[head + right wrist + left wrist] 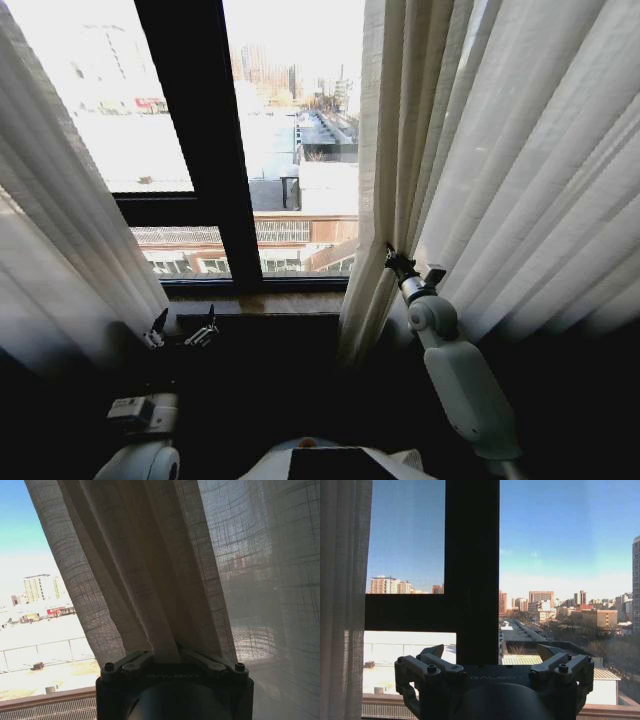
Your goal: Open the curtains by pulling them apart, changing their state from closed to fully open.
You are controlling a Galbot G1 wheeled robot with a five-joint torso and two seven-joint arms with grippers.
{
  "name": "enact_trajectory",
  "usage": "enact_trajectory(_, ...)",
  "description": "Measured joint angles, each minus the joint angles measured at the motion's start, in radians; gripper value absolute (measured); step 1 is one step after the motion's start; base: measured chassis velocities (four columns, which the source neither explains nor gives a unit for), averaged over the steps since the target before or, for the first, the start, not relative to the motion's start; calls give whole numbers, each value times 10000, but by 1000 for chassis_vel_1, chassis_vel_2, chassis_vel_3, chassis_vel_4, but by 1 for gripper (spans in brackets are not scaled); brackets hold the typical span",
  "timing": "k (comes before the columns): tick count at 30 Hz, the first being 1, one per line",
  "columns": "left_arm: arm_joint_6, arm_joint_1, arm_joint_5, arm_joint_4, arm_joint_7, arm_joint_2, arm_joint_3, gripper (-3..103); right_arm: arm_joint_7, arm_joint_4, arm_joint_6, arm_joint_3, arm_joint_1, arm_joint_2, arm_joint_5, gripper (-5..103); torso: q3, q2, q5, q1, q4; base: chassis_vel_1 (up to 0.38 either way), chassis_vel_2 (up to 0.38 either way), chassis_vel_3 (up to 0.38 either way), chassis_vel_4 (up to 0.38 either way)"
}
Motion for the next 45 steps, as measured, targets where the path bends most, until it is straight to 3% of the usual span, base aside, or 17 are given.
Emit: enact_trajectory(45,-108,-29,-9,142,7,7,-7,100,-8,200,33,349,-336,42,-46,0,0,0,4,0,0,-353,-355,354,353)
